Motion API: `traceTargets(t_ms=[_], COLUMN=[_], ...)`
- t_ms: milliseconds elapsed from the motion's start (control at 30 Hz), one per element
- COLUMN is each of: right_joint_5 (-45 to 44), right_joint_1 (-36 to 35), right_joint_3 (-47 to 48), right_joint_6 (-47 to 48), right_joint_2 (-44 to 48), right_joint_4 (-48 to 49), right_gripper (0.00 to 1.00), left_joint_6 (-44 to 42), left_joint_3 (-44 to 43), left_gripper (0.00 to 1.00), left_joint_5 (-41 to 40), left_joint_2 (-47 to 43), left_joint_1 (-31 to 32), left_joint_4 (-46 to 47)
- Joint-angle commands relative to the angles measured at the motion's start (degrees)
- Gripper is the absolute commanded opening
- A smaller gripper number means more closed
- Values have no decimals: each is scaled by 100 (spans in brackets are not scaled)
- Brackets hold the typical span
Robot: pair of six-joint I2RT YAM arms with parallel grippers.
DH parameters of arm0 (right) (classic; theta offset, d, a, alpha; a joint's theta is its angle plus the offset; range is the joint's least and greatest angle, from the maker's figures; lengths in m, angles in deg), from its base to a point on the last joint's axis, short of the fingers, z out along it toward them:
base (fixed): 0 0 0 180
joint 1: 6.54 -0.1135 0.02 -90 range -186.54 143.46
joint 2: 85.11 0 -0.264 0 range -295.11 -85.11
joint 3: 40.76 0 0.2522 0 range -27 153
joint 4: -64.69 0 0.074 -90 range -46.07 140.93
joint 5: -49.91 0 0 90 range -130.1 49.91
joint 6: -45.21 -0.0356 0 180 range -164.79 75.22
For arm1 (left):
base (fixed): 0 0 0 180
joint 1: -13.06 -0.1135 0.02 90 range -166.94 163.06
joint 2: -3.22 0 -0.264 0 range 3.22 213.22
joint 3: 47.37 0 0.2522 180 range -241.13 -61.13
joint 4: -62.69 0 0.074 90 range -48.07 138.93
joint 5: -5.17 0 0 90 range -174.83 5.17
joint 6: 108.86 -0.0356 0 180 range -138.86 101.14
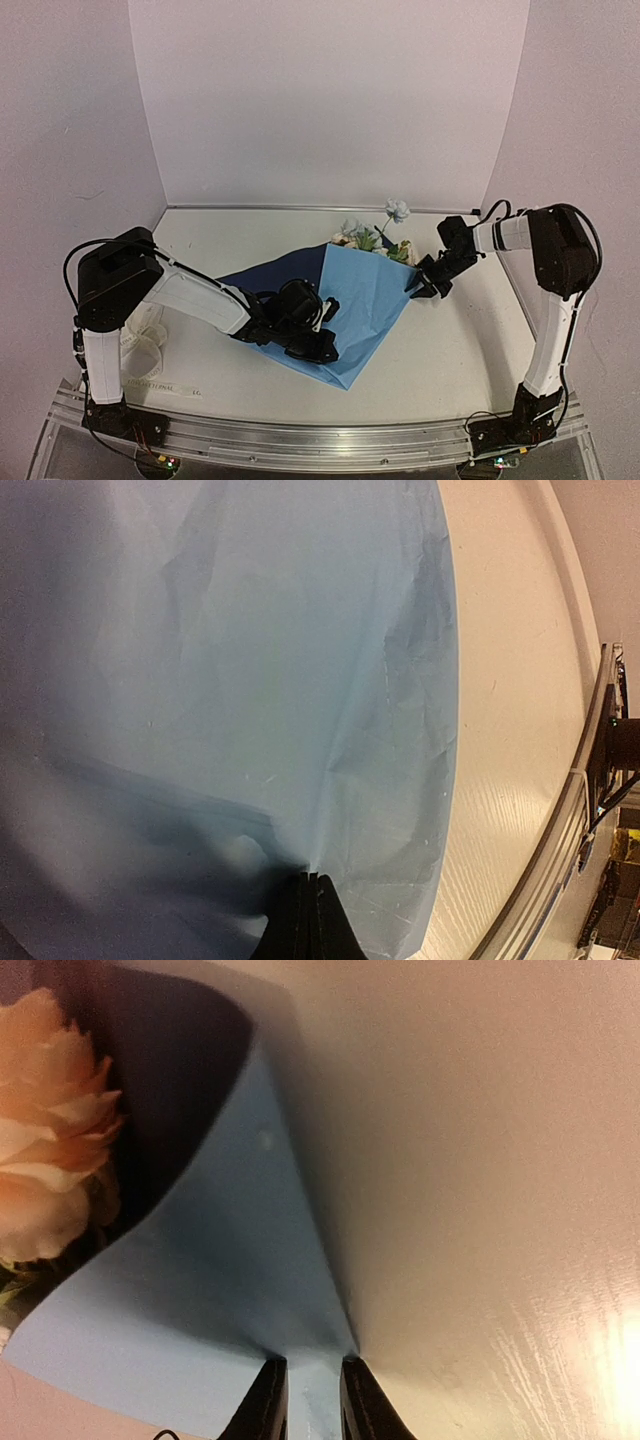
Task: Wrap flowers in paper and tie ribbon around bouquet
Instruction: Press the fold line of the 2/3-folded wrapping paper, then pick up the left corner of the flattened wrapping paper at the center of the board.
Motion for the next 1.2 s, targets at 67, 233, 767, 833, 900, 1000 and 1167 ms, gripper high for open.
traceTargets(t_ms=[67, 233, 767, 833, 900, 1000, 1167], right_joint_5=[56, 64, -244, -261, -334, -370, -437], right_joint_1=[39, -133, -2269, -2533, -2784, -3137, -3588], right_joint_3=[316, 269, -574, -362, -142, 212, 535], right_joint_6=[508, 774, -69, -145, -196, -341, -775], right_joint_2=[275, 855, 1589, 1388, 1176, 762, 175], right_joint_4=[-872, -1374, -294, -230, -196, -114, 350], right_gripper=[20, 20, 21, 21, 21, 21, 21], left_joint_6=[-113, -166, -144, -103, -51, 194, 836], left_joint_3=[-80, -211, 90, 266, 446, 818, 1518], left_gripper=[5, 11, 19, 20, 21, 23, 26], left_joint_5=[-383, -554, -979, -1004, -1103, -1188, -1508], left_joint_2=[-158, -351, -1297, -1523, -1826, -2358, -3249], left_joint_1=[-12, -13, -321, -400, -451, -642, -1109], left_joint_4=[-522, -631, -932, -967, -1052, -1217, -1769])
